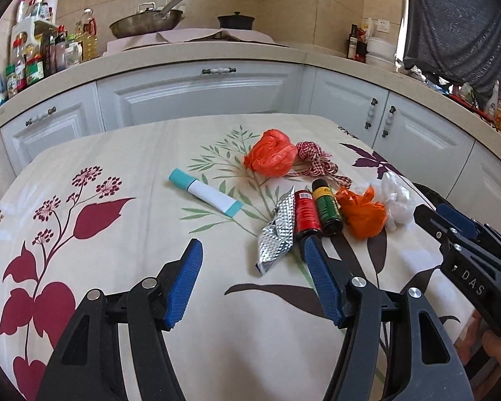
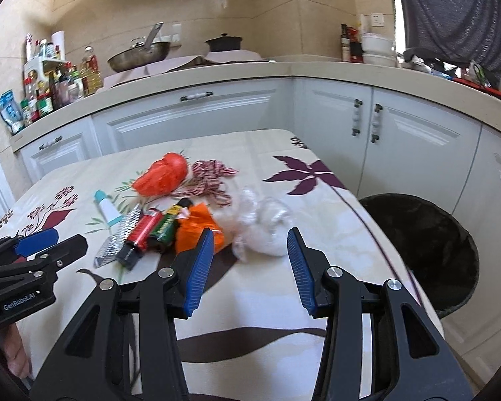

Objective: Collect trash
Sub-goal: 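Grasp the silver foil packet with the left tool while the right tool approaches the orange bag, then grasp the orange plastic bag with the right tool while the left tool lifts the foil packet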

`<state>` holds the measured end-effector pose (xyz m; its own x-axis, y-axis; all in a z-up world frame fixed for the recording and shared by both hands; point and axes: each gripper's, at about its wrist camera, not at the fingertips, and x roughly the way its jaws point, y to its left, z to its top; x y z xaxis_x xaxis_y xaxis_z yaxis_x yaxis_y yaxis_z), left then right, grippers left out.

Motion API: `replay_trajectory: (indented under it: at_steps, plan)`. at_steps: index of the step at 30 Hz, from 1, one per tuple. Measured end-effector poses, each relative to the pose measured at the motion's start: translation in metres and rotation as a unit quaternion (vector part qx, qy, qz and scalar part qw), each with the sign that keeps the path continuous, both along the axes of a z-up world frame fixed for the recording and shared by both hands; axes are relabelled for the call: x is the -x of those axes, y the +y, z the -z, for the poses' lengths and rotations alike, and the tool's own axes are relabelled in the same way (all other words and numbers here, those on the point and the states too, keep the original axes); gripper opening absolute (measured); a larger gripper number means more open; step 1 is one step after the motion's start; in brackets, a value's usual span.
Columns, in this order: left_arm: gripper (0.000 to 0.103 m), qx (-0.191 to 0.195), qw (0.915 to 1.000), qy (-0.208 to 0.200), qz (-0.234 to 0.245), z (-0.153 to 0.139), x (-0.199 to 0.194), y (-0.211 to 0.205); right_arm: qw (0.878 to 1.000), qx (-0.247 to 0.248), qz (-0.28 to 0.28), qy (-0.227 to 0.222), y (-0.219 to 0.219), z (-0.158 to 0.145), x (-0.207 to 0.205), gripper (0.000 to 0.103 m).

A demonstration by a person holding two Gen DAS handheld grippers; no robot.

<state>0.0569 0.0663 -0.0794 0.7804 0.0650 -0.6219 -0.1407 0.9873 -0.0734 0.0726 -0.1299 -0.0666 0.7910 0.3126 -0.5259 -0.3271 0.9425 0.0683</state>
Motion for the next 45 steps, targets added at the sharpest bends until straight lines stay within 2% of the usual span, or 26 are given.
replay_trajectory:
  at_steps: [9,14,17,19,21,23,24,29,35,45]
  plan:
    - [0.062,0.002,0.9998,0.017,0.007,0.007,-0.015,0.002,1.000,0.004,-0.005,0.006,0.008,0.000,-0.001,0.044]
    - [0.062,0.009,0.9988,0.043,0.021,0.016,-0.024,0.000,1.000,0.006,-0.007,0.012,0.009,0.001,-0.005,0.045]
    - [0.055,0.014,0.9978,0.058,0.028,0.020,-0.028,-0.001,1.000,0.004,-0.007,0.016,0.008,0.003,-0.008,0.050]
    - [0.039,0.018,0.9971,0.065,0.035,0.022,-0.029,-0.002,1.000,0.003,-0.008,0.020,0.008,0.003,-0.010,0.050]
    - [0.032,0.017,0.9967,0.070,0.037,0.024,-0.030,-0.003,1.000,0.003,-0.009,0.022,0.009,0.003,-0.012,0.051]
    - [0.020,0.019,0.9963,0.072,0.043,0.024,-0.030,-0.003,1.000,0.003,-0.011,0.025,0.010,0.003,-0.013,0.051]
    - [0.019,0.019,0.9963,0.071,0.044,0.024,-0.029,-0.003,1.000,0.003,-0.013,0.026,0.010,0.004,-0.014,0.051]
    - [0.017,0.026,0.9967,0.060,0.048,0.022,-0.024,-0.002,0.999,0.007,-0.019,0.029,0.015,0.003,-0.016,0.051]
    - [0.014,0.020,0.9989,0.027,0.031,0.009,-0.009,0.009,0.999,0.014,-0.032,0.032,0.027,0.003,-0.018,0.051]
    - [0.013,0.028,0.9994,0.018,0.002,0.003,0.001,0.034,0.997,0.024,-0.046,0.059,0.045,0.007,-0.032,0.050]
